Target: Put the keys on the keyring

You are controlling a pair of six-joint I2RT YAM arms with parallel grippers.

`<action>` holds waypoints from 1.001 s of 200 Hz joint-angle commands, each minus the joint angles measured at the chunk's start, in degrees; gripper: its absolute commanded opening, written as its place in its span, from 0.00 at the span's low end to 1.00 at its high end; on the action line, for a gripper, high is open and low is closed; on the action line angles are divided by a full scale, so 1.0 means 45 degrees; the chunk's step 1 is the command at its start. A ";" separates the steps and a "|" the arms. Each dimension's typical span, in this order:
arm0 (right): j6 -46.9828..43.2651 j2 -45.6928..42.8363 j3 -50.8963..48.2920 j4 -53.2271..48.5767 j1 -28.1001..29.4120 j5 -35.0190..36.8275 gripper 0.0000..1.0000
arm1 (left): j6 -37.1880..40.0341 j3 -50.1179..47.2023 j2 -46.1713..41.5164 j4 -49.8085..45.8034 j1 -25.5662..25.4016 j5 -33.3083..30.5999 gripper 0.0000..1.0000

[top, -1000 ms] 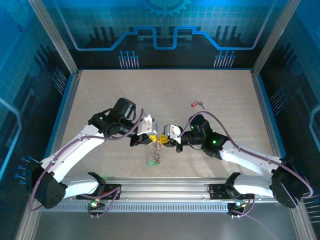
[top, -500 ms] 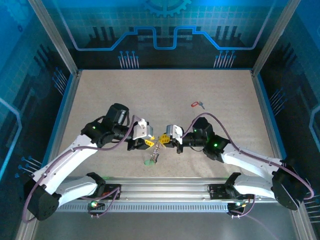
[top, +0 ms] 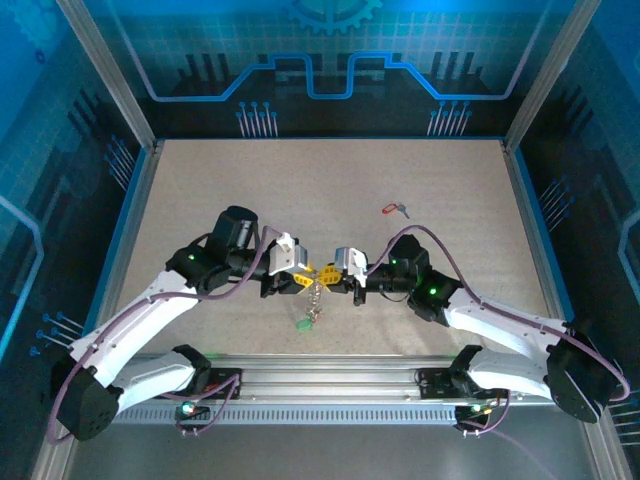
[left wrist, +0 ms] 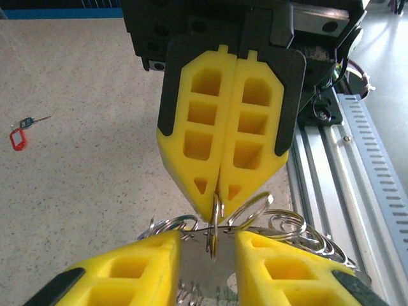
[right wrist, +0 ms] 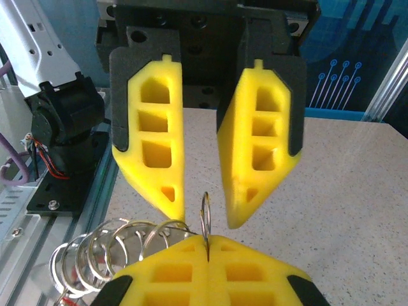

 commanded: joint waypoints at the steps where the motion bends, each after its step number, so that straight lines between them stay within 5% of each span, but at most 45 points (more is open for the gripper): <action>1: 0.0206 -0.0259 -0.0039 0.0998 -0.0120 -0.0246 0.00 | -0.0142 -0.0214 0.0030 0.0425 0.0093 0.0679 0.23; 65: 0.0084 -0.0206 0.0025 0.0869 -0.0147 -0.0100 0.00 | 0.0151 -0.0256 -0.0186 0.0332 0.0155 0.0567 0.00; 114: 0.0041 -0.0168 -0.0065 0.0984 -0.0092 0.0222 0.00 | -0.0654 -0.0575 -0.0445 0.1542 0.0171 0.0394 0.00; 144: 0.0229 -0.0137 -0.0169 0.1440 -0.0023 0.0237 0.00 | -0.1285 -0.1238 -0.0710 0.3040 0.0145 0.1474 0.17; 174: 0.0354 -0.0263 -0.0270 0.1626 -0.0036 0.0224 0.00 | -0.0857 -0.1103 -0.0673 0.2378 0.0135 0.1579 0.00; 200: 0.0300 -0.0255 -0.0174 0.1395 -0.0003 0.0132 0.00 | -0.0644 -0.1046 -0.0825 0.2123 0.0137 0.1392 0.00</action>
